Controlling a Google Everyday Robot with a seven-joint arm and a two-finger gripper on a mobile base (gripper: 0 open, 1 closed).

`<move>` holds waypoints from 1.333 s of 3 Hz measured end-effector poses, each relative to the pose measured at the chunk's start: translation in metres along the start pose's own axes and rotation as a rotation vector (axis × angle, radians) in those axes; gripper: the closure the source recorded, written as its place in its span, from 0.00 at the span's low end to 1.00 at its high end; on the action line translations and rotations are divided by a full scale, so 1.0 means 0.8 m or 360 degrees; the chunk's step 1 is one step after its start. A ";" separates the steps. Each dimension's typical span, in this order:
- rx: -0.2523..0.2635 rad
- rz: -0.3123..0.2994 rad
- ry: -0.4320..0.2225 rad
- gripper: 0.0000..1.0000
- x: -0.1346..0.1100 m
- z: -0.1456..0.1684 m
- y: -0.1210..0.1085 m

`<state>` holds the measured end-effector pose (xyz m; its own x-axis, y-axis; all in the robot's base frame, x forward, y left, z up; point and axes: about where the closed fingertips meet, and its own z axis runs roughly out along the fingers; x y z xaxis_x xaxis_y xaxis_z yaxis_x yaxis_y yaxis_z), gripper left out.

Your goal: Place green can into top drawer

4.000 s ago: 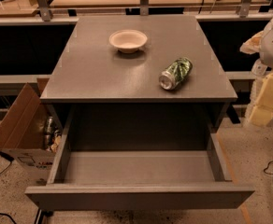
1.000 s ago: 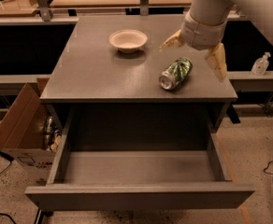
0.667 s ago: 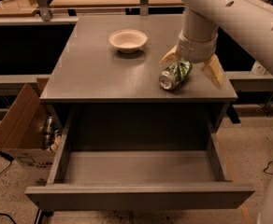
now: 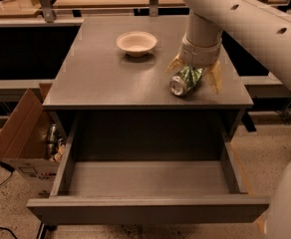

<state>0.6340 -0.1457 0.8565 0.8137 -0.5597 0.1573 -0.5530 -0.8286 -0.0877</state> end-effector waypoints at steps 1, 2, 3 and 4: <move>0.0020 0.0037 -0.0079 0.30 -0.002 0.014 -0.004; 0.0045 0.0026 -0.0125 0.34 -0.012 0.015 -0.011; 0.0130 0.0008 -0.0178 0.40 -0.026 -0.002 -0.017; 0.0198 -0.0036 -0.0235 0.43 -0.044 -0.019 -0.024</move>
Offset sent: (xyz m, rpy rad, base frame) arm -0.0119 0.0212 -0.0091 0.0943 0.0820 0.0096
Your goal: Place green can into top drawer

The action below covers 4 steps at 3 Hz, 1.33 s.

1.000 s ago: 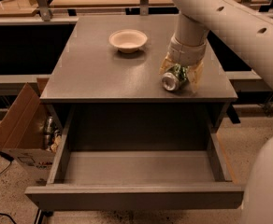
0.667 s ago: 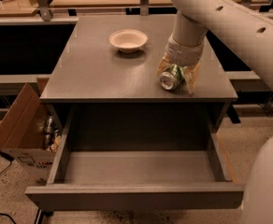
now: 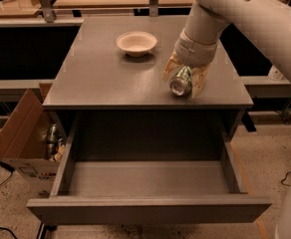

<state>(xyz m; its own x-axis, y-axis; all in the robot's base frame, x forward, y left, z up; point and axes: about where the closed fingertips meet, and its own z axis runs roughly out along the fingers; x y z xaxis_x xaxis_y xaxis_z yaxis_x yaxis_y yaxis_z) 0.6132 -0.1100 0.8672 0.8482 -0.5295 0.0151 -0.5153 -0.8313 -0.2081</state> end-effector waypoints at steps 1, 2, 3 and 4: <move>0.0003 0.0001 -0.0014 0.42 -0.002 0.002 0.000; -0.0014 0.0029 -0.0009 0.35 0.005 0.011 0.004; -0.0034 0.0017 0.0011 0.31 0.010 0.015 -0.001; -0.0065 -0.0003 0.0029 0.53 0.015 0.025 -0.006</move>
Offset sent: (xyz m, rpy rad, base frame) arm 0.0019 -0.0124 -0.0147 -0.0217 0.0332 -0.0386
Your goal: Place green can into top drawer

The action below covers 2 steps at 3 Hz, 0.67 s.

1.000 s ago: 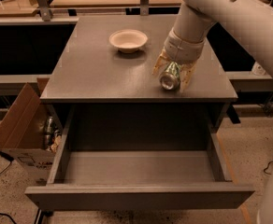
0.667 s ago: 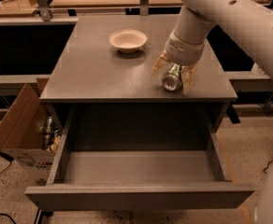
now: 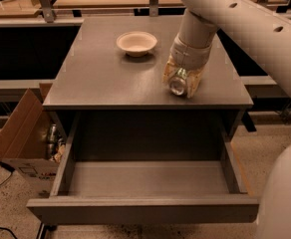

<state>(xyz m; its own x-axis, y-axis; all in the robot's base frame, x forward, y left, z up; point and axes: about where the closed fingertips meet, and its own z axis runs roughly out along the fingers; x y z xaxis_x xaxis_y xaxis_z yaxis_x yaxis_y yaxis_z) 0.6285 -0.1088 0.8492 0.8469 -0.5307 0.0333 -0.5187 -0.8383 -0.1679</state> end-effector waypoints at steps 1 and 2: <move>-0.0014 -0.0012 0.0008 0.78 0.001 0.003 -0.001; 0.0018 -0.0049 -0.0034 0.98 -0.015 -0.003 -0.002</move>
Offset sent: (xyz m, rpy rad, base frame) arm -0.0298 0.0148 0.0125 0.0514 0.0340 0.0730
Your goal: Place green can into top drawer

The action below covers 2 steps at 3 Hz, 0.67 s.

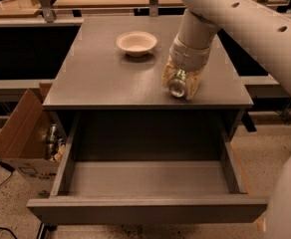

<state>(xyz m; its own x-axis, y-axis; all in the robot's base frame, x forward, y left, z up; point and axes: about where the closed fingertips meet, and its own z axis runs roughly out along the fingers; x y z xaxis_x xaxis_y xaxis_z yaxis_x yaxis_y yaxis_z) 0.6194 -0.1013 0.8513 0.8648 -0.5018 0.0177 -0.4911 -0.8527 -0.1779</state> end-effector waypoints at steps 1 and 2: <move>0.0202 -0.0142 -0.0146 1.00 -0.059 -0.054 0.002; 0.0397 -0.0243 -0.0307 1.00 -0.116 -0.091 0.030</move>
Offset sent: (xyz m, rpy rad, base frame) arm -0.1765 0.0010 0.1007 0.4784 0.0604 0.2783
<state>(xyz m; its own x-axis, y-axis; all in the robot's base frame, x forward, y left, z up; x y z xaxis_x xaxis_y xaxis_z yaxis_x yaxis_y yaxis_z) 0.5196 -0.0856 0.9168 0.9419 -0.3141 -0.1191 -0.3343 -0.8423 -0.4228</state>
